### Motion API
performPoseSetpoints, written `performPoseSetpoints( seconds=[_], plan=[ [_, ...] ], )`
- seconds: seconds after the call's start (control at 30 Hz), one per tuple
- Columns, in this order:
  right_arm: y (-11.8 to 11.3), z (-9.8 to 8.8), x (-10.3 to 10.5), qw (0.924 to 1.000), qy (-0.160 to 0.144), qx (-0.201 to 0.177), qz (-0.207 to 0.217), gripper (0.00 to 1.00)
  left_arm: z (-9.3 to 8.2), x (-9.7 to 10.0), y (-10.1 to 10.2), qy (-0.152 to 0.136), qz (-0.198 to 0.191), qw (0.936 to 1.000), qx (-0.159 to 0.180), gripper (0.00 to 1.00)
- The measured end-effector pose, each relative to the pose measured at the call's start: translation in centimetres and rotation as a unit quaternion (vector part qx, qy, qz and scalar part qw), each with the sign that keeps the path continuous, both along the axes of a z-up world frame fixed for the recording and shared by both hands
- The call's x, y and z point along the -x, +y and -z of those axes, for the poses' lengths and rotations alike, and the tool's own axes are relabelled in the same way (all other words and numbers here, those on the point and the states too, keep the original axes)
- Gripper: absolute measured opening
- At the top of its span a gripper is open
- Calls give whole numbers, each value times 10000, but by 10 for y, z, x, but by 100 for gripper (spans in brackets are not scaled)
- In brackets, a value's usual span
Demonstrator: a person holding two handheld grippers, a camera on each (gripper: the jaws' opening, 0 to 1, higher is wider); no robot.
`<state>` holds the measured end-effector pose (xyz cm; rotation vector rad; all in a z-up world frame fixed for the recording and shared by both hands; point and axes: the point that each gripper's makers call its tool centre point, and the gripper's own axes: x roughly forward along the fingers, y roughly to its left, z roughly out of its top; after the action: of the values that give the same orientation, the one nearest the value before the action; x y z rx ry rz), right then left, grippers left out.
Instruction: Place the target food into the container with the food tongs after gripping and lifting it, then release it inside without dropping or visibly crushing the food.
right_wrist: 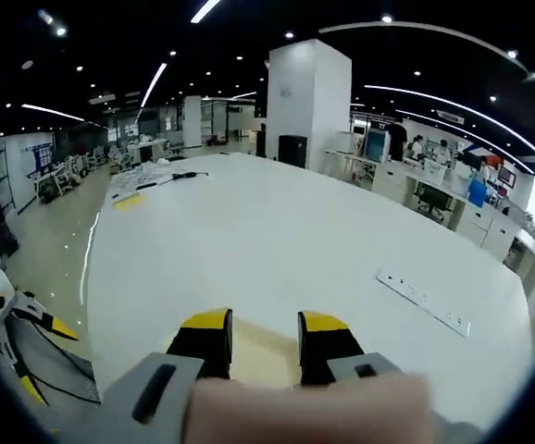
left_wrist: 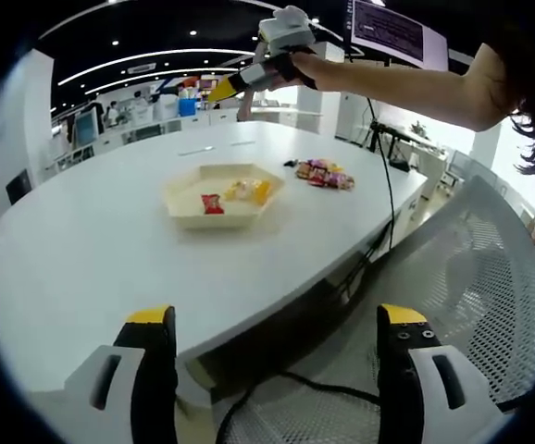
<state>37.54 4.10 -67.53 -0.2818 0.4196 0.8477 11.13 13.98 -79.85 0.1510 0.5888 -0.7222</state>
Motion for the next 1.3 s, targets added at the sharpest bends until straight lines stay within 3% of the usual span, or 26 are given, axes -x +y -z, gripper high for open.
performPoseSetpoints(
  seconds=[0.3, 0.47, 0.83, 1.3],
  plan=[
    [-46, 1, 1, 9992, 70, -120, 380, 27, 0, -1, -1, -53, 6, 10000, -5, 93],
    [-77, 17, 4, 9978, 183, -53, 634, 28, -2, -2, -1, -112, -5, 9999, 19, 98],
    [-125, 38, 15, 9948, 333, 33, 960, 28, 1, -2, 0, -55, -12, 10000, -30, 99],
    [-171, 67, 28, 9884, 591, -64, 1397, 29, 4, -1, 0, 8, -11, 10000, -97, 99]
  ],
)
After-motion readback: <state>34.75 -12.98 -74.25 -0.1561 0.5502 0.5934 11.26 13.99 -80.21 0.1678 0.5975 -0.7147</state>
